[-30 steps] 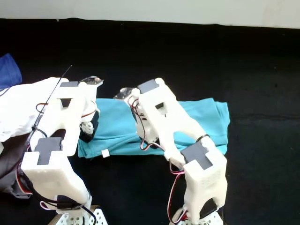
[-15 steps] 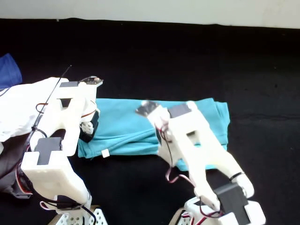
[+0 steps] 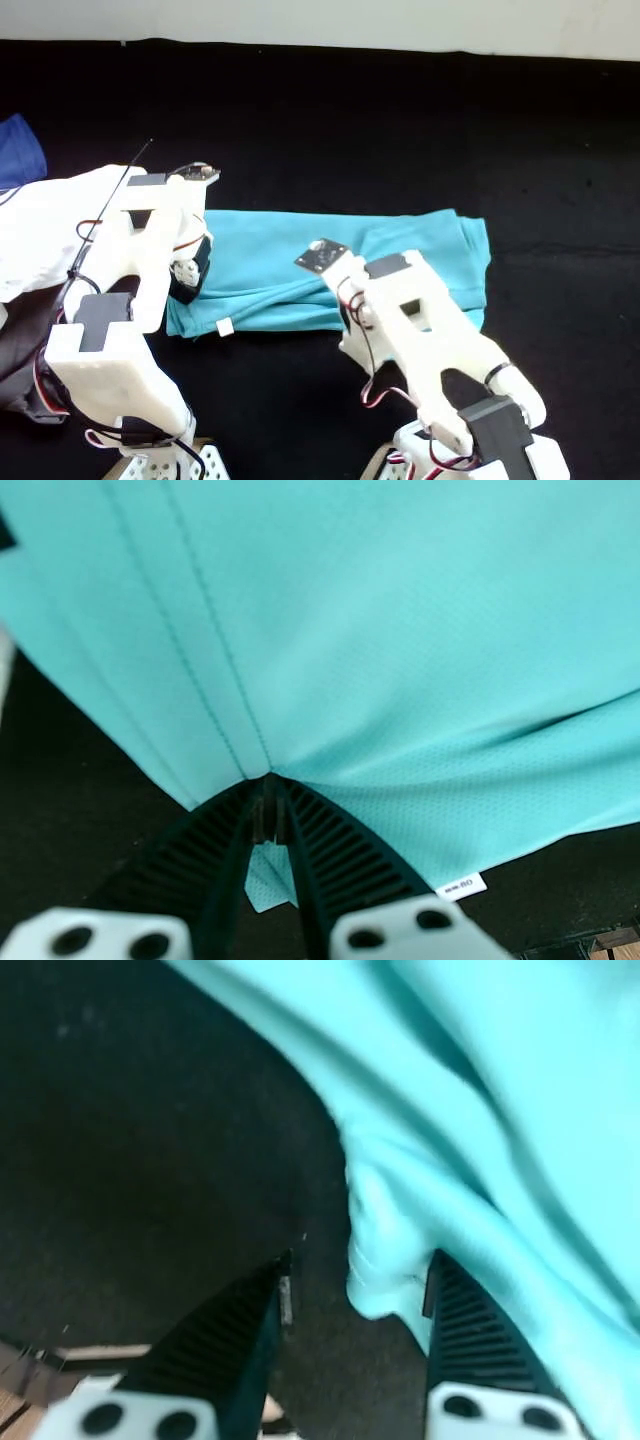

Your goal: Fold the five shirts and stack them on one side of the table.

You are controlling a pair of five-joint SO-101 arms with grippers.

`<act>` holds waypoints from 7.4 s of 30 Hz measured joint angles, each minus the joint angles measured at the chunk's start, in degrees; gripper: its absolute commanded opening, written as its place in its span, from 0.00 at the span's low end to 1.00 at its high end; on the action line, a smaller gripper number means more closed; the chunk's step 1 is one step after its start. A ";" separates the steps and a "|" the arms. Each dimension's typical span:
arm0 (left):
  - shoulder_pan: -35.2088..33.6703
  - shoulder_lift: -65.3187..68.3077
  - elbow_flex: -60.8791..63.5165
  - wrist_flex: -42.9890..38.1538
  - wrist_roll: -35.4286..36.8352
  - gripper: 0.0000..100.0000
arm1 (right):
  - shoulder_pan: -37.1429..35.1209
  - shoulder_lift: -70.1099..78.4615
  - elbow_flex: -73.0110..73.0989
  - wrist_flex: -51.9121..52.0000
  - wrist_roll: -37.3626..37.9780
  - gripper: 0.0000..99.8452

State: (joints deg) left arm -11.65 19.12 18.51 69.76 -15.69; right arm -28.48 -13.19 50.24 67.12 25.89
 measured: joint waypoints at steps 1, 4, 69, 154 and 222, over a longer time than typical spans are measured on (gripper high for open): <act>0.00 0.00 0.00 0.00 0.00 0.01 | 0.35 0.97 0.26 -1.23 0.00 0.16; 0.00 0.00 0.00 0.00 0.00 0.01 | 3.43 3.87 0.18 -3.52 0.00 0.06; -0.70 -0.18 0.00 0.00 0.09 0.01 | 1.58 26.81 -53.89 9.67 -9.14 0.03; 12.48 5.63 -43.34 30.86 6.59 0.01 | 73.49 -46.51 34.73 -12.48 -5.71 0.01; 63.74 35.78 -87.30 24.26 10.81 0.02 | 73.67 -47.03 40.26 -20.22 -5.71 0.01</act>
State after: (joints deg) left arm 52.09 54.90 -68.79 94.02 -4.88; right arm 45.19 -60.22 90.51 46.90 20.18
